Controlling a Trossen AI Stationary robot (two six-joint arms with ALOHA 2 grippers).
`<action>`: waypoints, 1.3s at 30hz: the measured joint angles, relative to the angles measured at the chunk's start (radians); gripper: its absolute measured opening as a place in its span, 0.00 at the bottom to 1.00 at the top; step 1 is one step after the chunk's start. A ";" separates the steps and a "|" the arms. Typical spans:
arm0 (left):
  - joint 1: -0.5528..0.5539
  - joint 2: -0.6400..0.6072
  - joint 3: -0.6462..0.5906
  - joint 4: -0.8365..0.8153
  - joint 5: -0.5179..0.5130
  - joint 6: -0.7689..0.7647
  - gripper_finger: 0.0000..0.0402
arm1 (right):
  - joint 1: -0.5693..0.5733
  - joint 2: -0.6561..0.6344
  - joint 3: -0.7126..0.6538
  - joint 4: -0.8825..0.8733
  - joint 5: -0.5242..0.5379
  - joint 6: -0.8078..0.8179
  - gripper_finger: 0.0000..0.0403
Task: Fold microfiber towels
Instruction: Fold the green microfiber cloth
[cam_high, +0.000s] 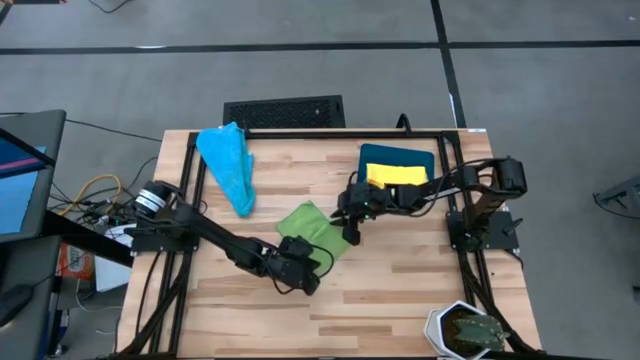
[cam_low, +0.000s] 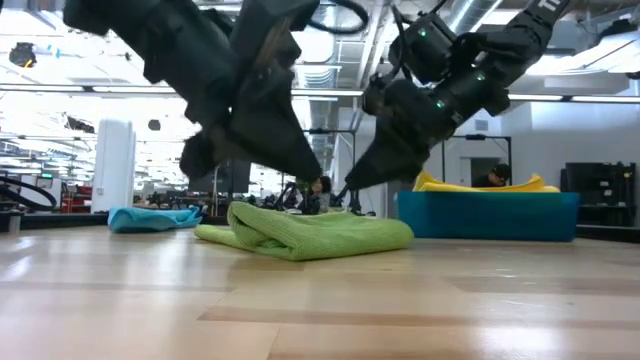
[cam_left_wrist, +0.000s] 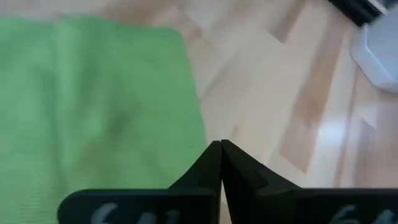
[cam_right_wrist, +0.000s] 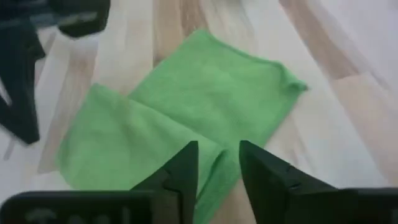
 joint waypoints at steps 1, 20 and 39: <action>-0.005 -0.009 0.000 -0.015 -0.032 -0.001 0.00 | -0.006 -0.004 -0.001 -0.001 -0.004 -0.005 0.35; -0.018 0.083 -0.003 -0.262 -0.141 -0.150 0.00 | -0.036 0.245 0.005 0.147 -0.147 0.022 0.27; -0.045 -0.075 -0.004 -0.271 -0.206 -0.022 0.00 | -0.003 0.034 -0.003 0.116 -0.065 0.117 0.27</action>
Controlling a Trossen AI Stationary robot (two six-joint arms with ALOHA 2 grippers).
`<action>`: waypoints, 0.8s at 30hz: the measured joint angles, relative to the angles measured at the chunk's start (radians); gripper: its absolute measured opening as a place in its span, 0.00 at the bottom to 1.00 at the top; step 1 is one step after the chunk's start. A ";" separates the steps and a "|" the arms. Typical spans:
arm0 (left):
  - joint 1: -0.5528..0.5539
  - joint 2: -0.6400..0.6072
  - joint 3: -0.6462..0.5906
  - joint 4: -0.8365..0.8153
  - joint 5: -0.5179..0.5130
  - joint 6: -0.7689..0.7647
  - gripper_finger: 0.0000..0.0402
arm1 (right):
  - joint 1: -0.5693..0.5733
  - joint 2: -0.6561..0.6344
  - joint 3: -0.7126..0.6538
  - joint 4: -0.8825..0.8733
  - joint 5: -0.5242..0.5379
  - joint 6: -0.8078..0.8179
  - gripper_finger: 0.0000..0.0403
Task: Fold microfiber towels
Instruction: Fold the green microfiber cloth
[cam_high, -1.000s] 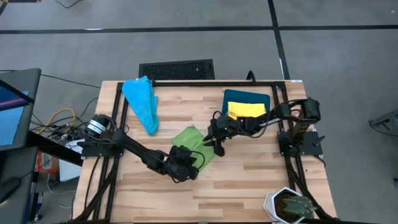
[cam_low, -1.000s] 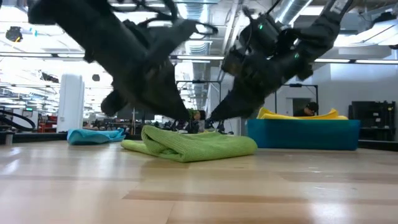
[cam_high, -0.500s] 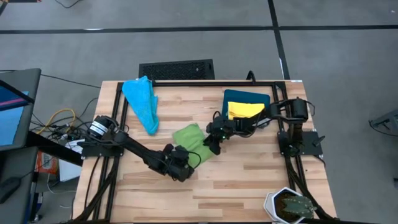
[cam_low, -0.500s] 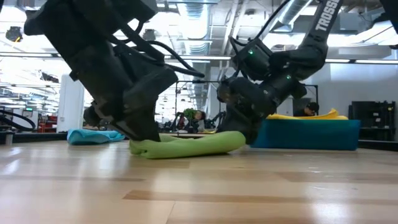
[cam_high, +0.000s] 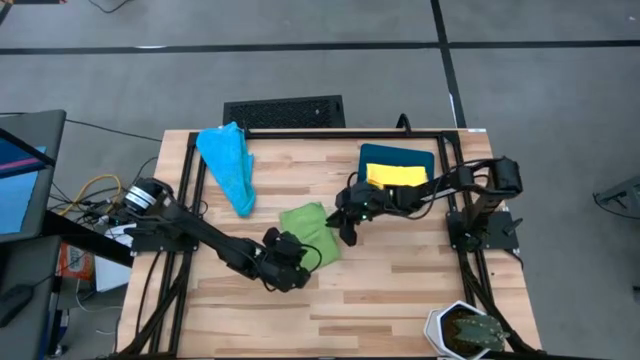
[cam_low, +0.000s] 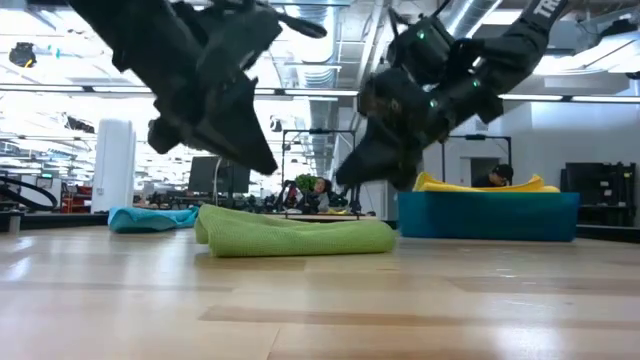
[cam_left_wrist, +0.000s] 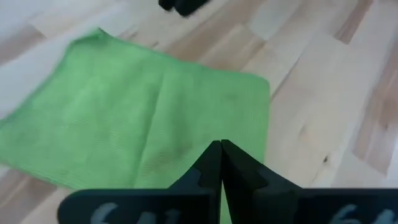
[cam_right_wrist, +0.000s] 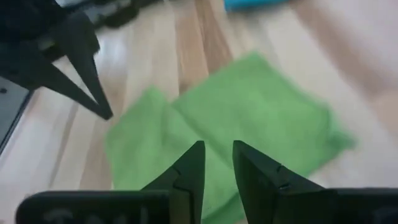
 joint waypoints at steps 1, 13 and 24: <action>0.000 -0.013 0.000 -0.008 -0.002 0.000 0.00 | -0.005 -0.011 0.000 0.009 0.000 -0.019 0.27; -0.018 -0.044 -0.034 0.000 -0.132 -0.157 0.00 | -0.102 0.133 0.124 0.048 -0.007 -0.244 0.27; -0.028 -0.036 -0.218 0.225 -0.054 -0.281 0.00 | -0.132 0.299 0.275 -0.070 0.001 -0.365 0.50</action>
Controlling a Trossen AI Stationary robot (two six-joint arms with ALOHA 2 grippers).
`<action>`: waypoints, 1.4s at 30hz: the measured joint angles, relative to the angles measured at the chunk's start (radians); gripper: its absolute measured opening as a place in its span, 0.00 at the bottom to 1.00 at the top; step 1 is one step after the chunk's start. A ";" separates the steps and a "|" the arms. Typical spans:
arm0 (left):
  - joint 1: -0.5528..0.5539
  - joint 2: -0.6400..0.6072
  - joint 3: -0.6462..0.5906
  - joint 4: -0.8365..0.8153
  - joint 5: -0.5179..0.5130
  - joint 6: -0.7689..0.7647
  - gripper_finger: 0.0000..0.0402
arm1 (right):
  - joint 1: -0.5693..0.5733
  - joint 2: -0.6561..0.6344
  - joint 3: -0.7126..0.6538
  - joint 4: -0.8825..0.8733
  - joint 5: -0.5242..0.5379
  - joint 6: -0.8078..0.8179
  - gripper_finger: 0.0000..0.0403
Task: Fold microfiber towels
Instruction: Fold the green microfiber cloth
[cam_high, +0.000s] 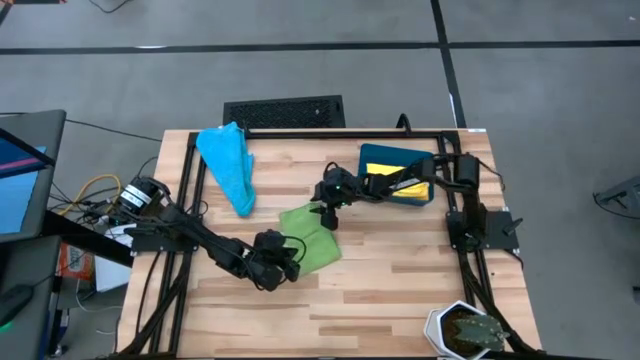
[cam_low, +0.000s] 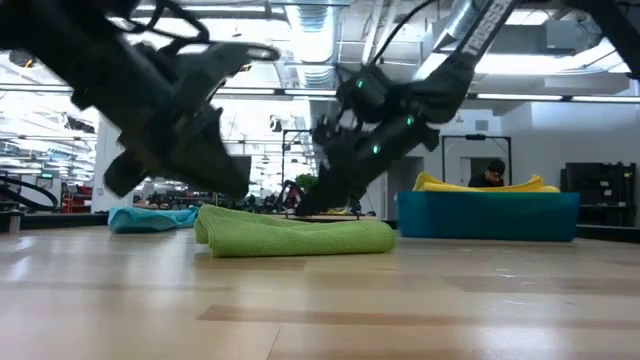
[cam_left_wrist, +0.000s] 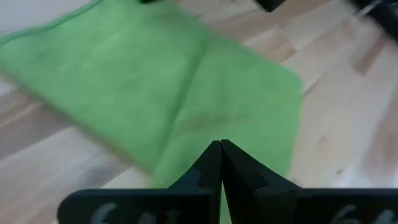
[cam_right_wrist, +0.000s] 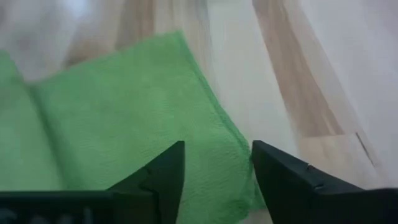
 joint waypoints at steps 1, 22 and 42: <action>0.000 0.000 -0.011 -0.002 0.001 -0.009 0.00 | -0.004 0.012 0.000 -0.010 0.006 -0.001 0.52; 0.119 -0.077 -0.106 0.018 0.018 0.153 0.00 | -0.003 0.004 0.004 -0.126 0.015 0.062 0.03; 0.008 -0.364 -0.105 0.023 -0.043 0.234 0.00 | 0.196 -0.197 0.004 -0.268 -0.076 0.026 0.10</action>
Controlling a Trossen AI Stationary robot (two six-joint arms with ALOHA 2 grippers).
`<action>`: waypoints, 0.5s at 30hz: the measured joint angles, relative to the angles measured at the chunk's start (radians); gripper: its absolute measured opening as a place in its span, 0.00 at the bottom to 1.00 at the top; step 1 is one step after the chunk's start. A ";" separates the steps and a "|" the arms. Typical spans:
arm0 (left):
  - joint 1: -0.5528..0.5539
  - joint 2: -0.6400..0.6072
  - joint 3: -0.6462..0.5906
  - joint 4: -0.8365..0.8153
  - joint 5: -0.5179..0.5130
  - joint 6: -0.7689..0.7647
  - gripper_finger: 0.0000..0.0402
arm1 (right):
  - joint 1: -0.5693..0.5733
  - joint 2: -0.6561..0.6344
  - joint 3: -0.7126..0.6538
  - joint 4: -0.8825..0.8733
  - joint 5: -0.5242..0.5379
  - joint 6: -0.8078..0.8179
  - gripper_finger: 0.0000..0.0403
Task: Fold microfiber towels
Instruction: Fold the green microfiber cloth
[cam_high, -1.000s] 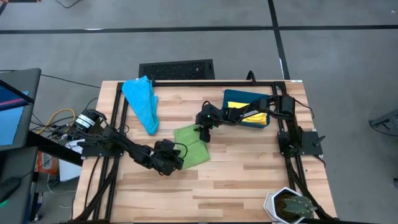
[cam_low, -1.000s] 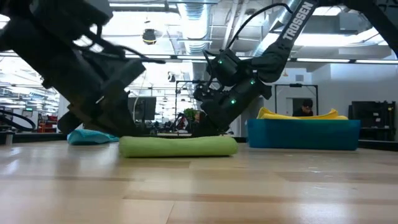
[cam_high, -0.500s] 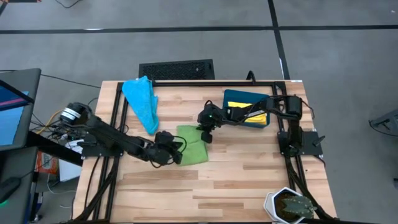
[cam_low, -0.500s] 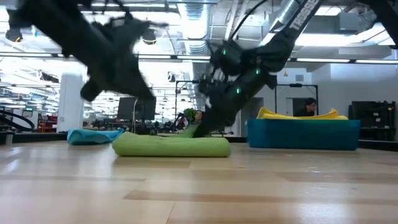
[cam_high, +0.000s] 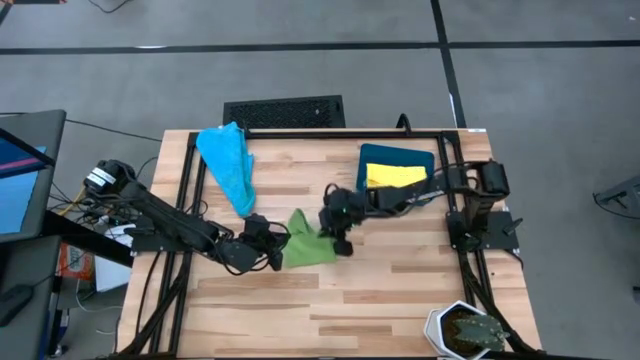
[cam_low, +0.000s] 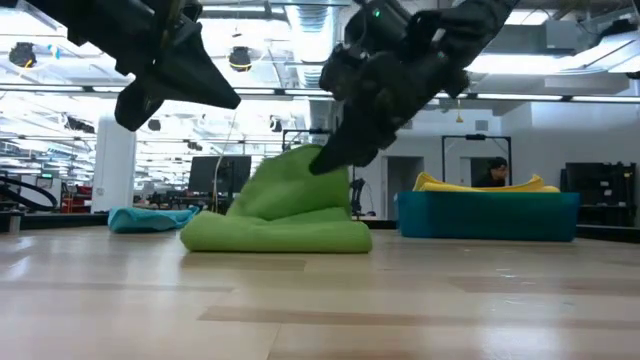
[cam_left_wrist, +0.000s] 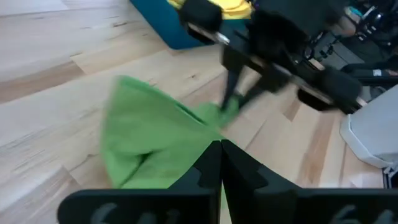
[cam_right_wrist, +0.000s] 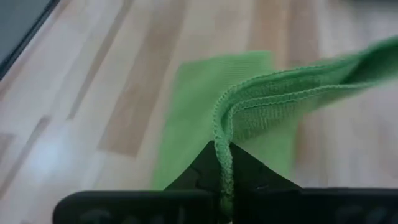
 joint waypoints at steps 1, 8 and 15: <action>0.000 0.000 0.000 0.000 0.000 0.000 0.00 | 0.019 0.002 0.000 -0.006 -0.001 -0.013 0.10; 0.000 0.000 0.000 -0.053 0.008 -0.002 0.00 | 0.103 0.018 0.000 0.000 0.016 -0.056 0.07; 0.001 0.000 0.000 -0.074 0.001 0.012 0.00 | 0.153 0.027 0.001 0.024 0.018 -0.056 0.08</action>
